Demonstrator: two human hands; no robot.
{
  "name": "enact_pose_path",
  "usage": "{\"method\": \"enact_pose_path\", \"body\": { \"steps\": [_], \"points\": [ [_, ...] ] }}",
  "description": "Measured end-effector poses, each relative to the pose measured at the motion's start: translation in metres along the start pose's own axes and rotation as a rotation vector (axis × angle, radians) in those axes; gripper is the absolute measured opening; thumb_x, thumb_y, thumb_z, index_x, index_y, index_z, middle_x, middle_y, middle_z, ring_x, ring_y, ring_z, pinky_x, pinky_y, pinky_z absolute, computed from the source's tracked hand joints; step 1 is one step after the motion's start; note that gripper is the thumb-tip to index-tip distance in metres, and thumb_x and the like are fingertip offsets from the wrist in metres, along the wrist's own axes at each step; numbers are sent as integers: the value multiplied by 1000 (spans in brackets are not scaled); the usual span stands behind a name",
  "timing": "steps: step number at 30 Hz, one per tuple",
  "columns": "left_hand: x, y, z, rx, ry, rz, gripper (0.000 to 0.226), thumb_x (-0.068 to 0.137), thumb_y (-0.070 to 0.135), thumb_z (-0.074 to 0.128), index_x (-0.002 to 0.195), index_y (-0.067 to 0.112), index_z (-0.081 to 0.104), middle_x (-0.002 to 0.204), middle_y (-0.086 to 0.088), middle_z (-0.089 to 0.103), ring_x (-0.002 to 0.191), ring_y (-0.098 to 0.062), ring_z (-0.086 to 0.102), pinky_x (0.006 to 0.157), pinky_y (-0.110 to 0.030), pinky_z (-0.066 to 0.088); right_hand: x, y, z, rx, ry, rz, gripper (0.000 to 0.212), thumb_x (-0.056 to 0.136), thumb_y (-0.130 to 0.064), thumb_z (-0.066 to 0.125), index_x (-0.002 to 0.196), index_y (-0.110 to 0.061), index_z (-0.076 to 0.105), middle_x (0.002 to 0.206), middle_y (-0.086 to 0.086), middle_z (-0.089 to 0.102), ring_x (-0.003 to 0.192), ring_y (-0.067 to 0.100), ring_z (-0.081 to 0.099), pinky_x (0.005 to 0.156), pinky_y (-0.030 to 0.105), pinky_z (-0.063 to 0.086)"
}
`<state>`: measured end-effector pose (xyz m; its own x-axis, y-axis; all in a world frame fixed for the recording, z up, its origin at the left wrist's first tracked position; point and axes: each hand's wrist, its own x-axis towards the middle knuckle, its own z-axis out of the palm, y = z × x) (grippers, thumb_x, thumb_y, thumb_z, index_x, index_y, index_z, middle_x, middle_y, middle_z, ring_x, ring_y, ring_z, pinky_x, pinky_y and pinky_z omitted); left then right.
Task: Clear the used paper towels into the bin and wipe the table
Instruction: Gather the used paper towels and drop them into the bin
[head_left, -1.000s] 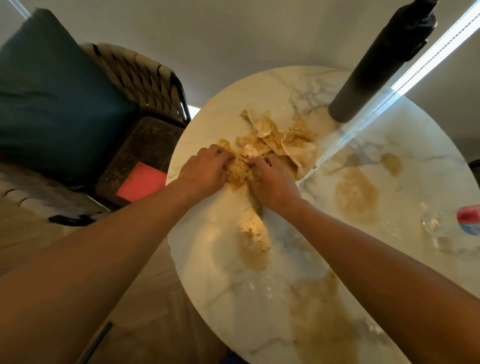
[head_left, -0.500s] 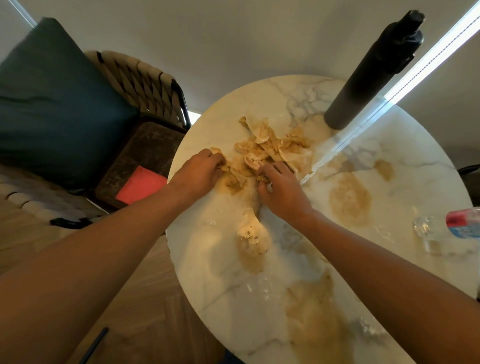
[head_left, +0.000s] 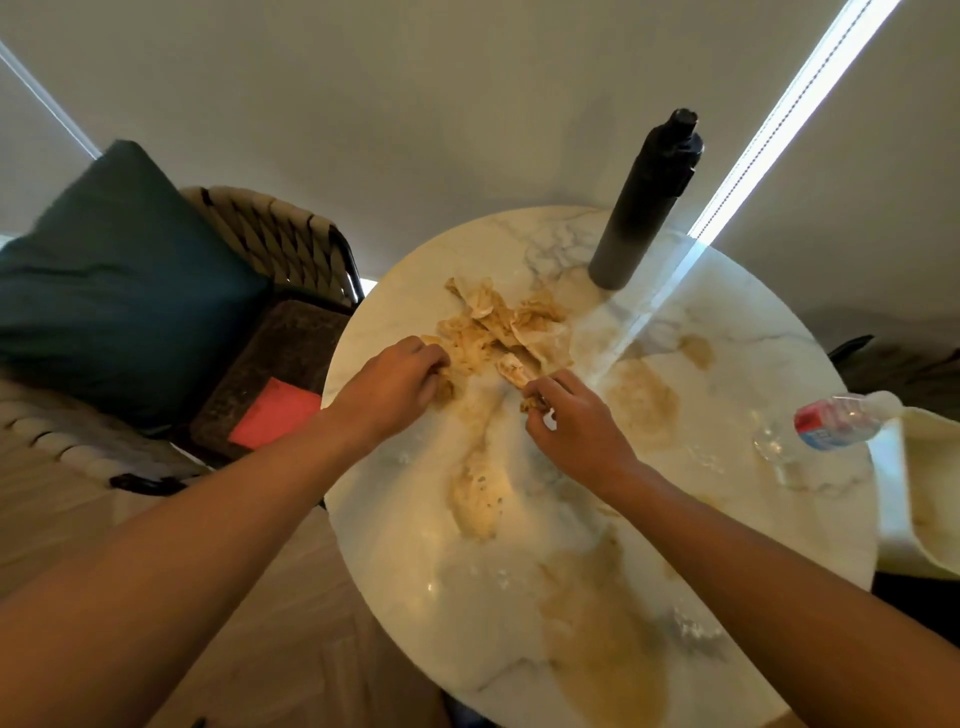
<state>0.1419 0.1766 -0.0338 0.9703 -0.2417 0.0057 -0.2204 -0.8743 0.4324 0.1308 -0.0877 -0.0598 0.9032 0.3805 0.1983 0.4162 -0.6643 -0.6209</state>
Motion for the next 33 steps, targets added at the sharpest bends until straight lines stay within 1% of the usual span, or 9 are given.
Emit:
{"method": "enact_pose_path", "body": {
  "steps": [4, 9, 16, 20, 24, 26, 29, 32, 33],
  "points": [
    [-6, 30, -10, 2, 41, 50, 20, 95, 21, 61, 114, 19, 65, 104, -1, 61, 94, -20, 59, 77, -36, 50, -19, -6, -28, -29, 34, -5, 20, 87, -7, 66, 105, -14, 68, 105, -2, 61, 84, 14, 61, 73, 28, 54],
    [-9, 65, -22, 9, 58, 158, 17, 93, 18, 63, 110, 17, 66, 100, 0, 62, 89, -18, 58, 72, -33, 49, -41, -12, -61, -53, 72, 6, 18, 87, -9, 66, 104, -14, 70, 102, -3, 62, 81, 8, 58, 73, 22, 49],
    [-5, 132, -17, 37, 56, 306, 17, 93, 16, 65, 109, 14, 67, 99, -3, 65, 89, -19, 59, 70, -27, 44, -83, -8, -113, -94, 137, 42, 18, 88, -11, 68, 105, -15, 70, 103, -2, 63, 80, 16, 62, 70, 32, 54],
    [0, 176, -5, 41, 31, 408, 16, 91, 14, 66, 107, 14, 67, 94, -1, 63, 79, -19, 60, 65, -26, 44, -112, 5, -139, -113, 175, 83, 16, 88, -11, 67, 103, -15, 69, 103, -3, 61, 78, 15, 62, 69, 33, 56],
    [7, 223, 11, 26, 0, 481, 18, 92, 17, 66, 110, 16, 68, 98, -1, 63, 79, -18, 61, 65, -24, 45, -145, 17, -168, -141, 211, 137, 17, 88, -8, 68, 104, -12, 70, 103, 0, 62, 80, 17, 63, 70, 25, 52],
    [10, 248, 21, 23, -20, 501, 20, 93, 18, 65, 113, 16, 68, 102, -2, 63, 81, -20, 62, 68, -29, 51, -162, 24, -182, -164, 225, 175, 17, 89, -10, 68, 105, -12, 69, 103, 1, 62, 82, 18, 61, 69, 27, 52],
    [18, 285, 36, 20, -50, 555, 21, 94, 18, 65, 114, 16, 67, 106, -4, 65, 84, -22, 63, 69, -26, 47, -187, 40, -203, -165, 242, 240, 18, 91, -14, 68, 109, -14, 68, 107, 2, 63, 88, 18, 61, 74, 28, 55],
    [27, 320, 52, 26, -74, 614, 20, 93, 17, 65, 113, 14, 68, 104, -6, 65, 84, -23, 63, 68, -24, 44, -210, 56, -223, -191, 258, 306, 19, 92, -16, 67, 110, -16, 67, 109, 0, 62, 91, 13, 59, 76, 9, 43],
    [30, 330, 57, 27, -83, 629, 19, 93, 17, 65, 112, 13, 68, 103, -6, 65, 83, -24, 63, 67, -26, 46, -217, 62, -230, -200, 268, 326, 19, 92, -16, 67, 110, -16, 67, 108, -2, 61, 89, 11, 58, 75, 7, 40]
  ]
}}
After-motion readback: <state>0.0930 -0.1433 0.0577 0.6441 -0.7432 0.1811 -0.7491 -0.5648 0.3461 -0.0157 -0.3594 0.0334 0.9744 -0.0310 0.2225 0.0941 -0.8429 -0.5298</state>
